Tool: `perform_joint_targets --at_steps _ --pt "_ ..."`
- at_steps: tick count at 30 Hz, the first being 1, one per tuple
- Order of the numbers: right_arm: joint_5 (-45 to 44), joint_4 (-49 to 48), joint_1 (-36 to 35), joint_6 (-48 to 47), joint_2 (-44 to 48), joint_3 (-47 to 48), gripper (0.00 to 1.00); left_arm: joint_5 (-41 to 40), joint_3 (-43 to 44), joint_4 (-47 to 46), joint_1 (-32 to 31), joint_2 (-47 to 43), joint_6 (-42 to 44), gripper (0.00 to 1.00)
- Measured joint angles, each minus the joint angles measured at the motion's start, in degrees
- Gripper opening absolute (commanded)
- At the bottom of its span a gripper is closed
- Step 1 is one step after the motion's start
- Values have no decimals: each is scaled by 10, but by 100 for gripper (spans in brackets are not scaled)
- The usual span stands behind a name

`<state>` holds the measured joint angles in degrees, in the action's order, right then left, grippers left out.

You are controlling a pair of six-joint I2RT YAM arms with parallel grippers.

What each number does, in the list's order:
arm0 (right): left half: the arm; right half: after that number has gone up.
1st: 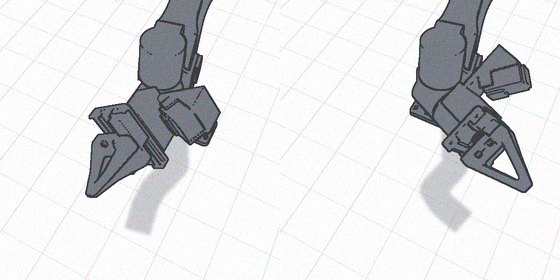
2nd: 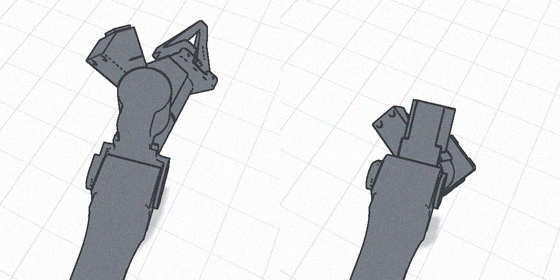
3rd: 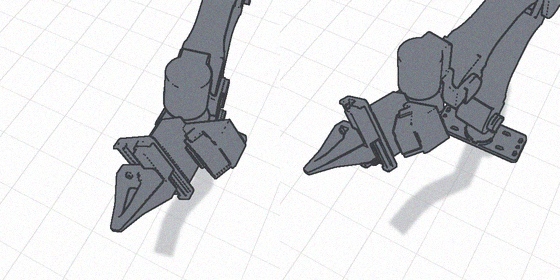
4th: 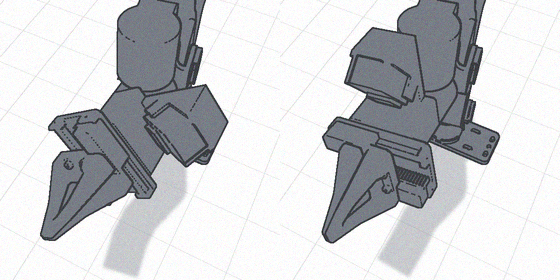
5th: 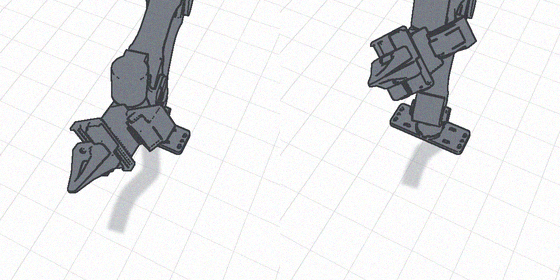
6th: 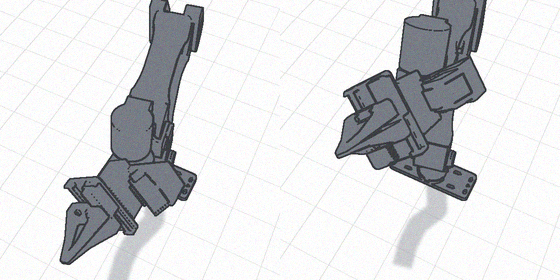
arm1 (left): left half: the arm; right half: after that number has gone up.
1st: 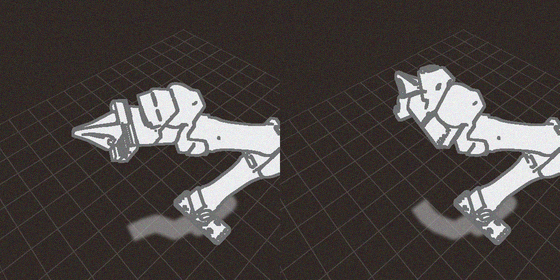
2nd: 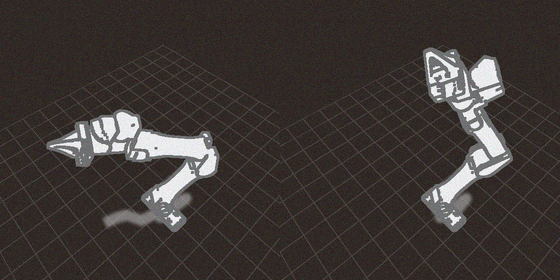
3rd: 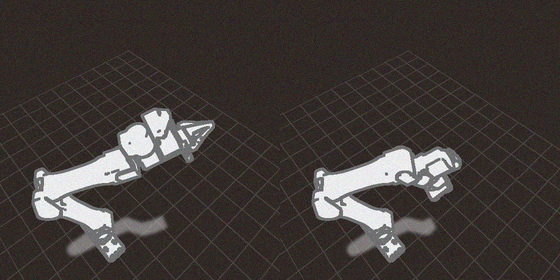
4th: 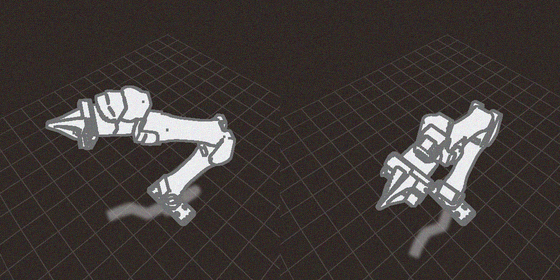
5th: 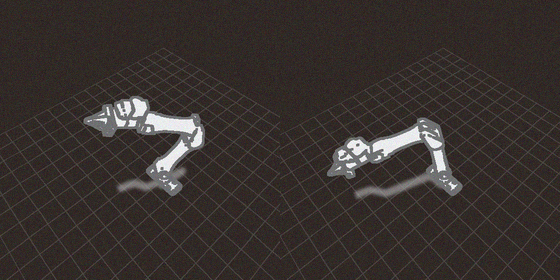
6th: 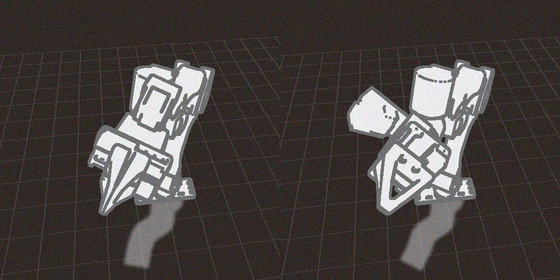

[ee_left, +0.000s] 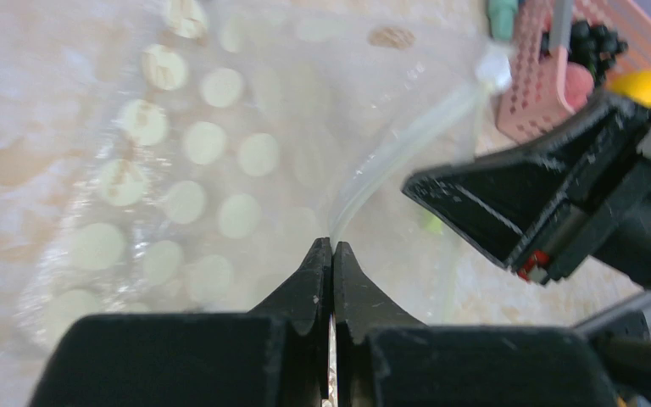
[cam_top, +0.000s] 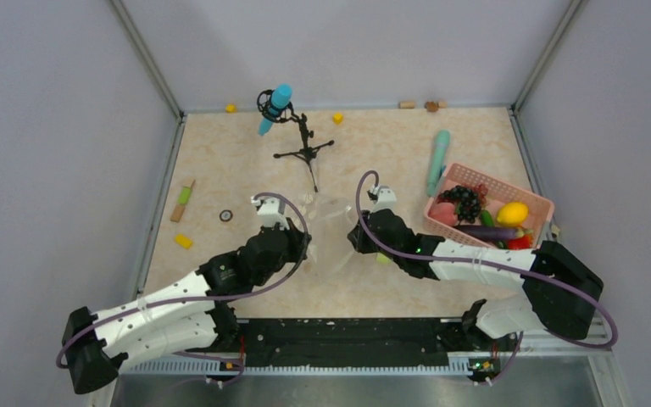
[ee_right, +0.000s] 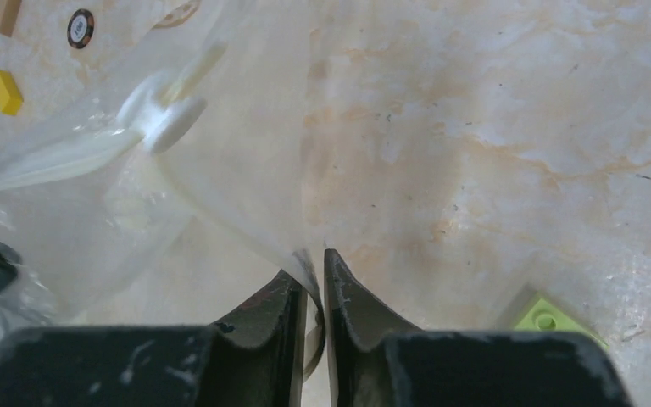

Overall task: Place the food in the zip-top bag and seal the zipper
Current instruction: Open the zipper of the food storage bag at the center of the board.

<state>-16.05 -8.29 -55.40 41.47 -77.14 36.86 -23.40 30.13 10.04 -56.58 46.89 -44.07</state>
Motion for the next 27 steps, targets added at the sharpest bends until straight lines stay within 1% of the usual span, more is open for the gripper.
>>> perform_joint_targets --at_steps 3,7,12,16,20,21,22,23,24,27 --pt "-2 24 0 -28 19 0 3 -67 49 78 0 -17 -5 0" --pt "3 50 0 -82 49 0 3 -114 104 144 0 -34 7 0" --pt "30 54 0 -142 93 0 1 -179 173 237 -4 -32 17 0" --pt "74 58 10 -172 113 0 0 -211 181 273 -5 -28 16 0" --pt "146 49 39 -202 107 0 0 -209 180 279 -5 -14 30 0" --pt "158 46 43 -209 102 1 0 -202 178 275 -5 -11 39 5" --pt "176 49 48 -217 92 5 0 -191 175 266 -5 -10 48 27" --pt "188 50 50 -223 81 12 0 -177 169 254 -5 -8 57 58" --pt "200 51 51 -229 68 20 0 -163 162 245 -5 -6 70 68" --pt "240 59 52 -244 25 57 0 -126 145 222 -5 6 89 85"
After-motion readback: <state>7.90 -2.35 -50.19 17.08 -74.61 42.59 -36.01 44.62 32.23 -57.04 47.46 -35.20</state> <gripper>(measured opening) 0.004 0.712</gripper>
